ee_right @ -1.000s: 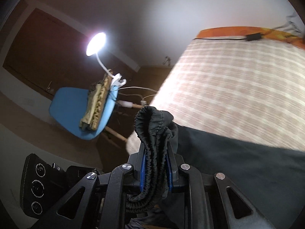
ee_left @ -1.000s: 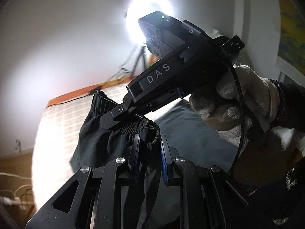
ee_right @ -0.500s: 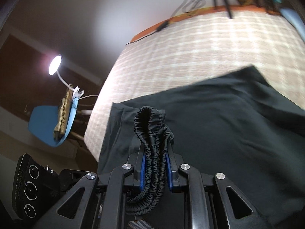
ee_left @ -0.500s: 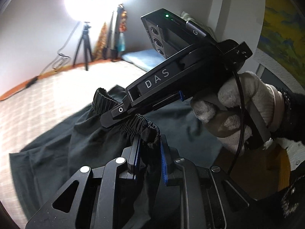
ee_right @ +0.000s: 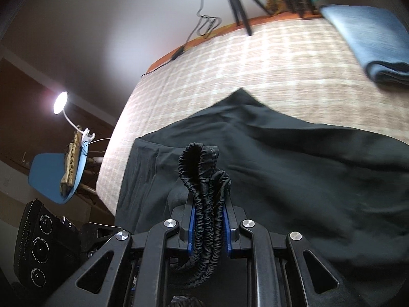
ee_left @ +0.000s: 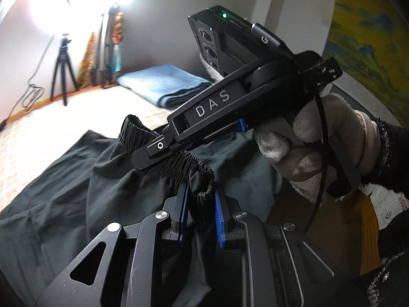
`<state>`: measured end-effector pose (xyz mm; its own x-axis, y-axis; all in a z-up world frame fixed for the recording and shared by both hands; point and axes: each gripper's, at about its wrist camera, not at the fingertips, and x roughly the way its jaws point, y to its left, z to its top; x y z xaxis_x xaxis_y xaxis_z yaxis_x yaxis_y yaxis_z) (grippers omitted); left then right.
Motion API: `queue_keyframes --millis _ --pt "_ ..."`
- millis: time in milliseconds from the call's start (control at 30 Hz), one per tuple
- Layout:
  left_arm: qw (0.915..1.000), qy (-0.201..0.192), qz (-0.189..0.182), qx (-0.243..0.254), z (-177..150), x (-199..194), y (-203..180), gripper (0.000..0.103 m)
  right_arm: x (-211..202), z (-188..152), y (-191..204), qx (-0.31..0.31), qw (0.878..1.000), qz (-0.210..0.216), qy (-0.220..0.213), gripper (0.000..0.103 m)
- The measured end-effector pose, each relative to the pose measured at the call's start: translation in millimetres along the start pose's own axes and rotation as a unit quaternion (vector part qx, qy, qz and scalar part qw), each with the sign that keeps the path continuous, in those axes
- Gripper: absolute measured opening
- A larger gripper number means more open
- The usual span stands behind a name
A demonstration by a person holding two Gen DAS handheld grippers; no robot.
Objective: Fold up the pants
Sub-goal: 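Hold the elastic waistband with both grippers and lift it off the bed, then open both grippers and release the waistband onto the pants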
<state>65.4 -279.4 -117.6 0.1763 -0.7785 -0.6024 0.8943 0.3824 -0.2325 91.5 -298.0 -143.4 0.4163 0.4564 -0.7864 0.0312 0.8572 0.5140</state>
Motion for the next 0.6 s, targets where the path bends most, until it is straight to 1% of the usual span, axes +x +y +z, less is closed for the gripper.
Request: queue_keyframes --millis 67,133,233,300,400,433,500,567,600 --pt "0.9999 0.009 -0.008 0.0 0.0 4.4 -6.4 0.017 -8.8 -3.2 -13.0 0.008 1.0 -0.006 -0.003 0.016" --pt "0.9996 0.02 -0.018 -0.008 2.7 13.5 -9.2 0.019 -14.5 -4.9 -24.6 0.015 1.0 -0.01 -0.006 0.016" --pt "0.9987 0.04 -0.028 -0.017 0.6 19.8 -9.3 0.021 -23.3 -8.2 -44.7 0.032 0.999 -0.012 -0.014 0.016" --pt "0.998 0.05 -0.035 -0.019 -2.4 12.6 -10.5 0.021 -27.7 -10.3 -53.6 0.036 0.999 -0.015 -0.018 0.016" --pt "0.9982 0.042 -0.035 -0.027 -7.2 -11.7 0.2 0.022 -39.0 -15.8 -68.8 0.035 0.999 -0.023 -0.024 0.016" --pt "0.9984 0.041 -0.027 -0.026 -9.1 -19.1 6.1 0.025 -43.4 -17.7 -74.1 0.037 0.999 -0.023 -0.026 0.016" --pt "0.9987 0.045 0.005 -0.024 -13.6 -30.9 26.8 0.025 -53.5 -21.0 -84.9 0.04 0.998 -0.026 -0.03 0.016" --pt "0.9972 0.057 0.043 -0.021 -23.5 -39.1 44.3 0.025 -64.2 -23.8 -96.4 0.04 0.998 -0.037 -0.034 0.016" --pt "0.9957 0.066 0.058 -0.028 -29.5 -42.2 55.1 0.025 -68.3 -24.6 -100.3 0.041 0.998 -0.041 -0.037 0.016"
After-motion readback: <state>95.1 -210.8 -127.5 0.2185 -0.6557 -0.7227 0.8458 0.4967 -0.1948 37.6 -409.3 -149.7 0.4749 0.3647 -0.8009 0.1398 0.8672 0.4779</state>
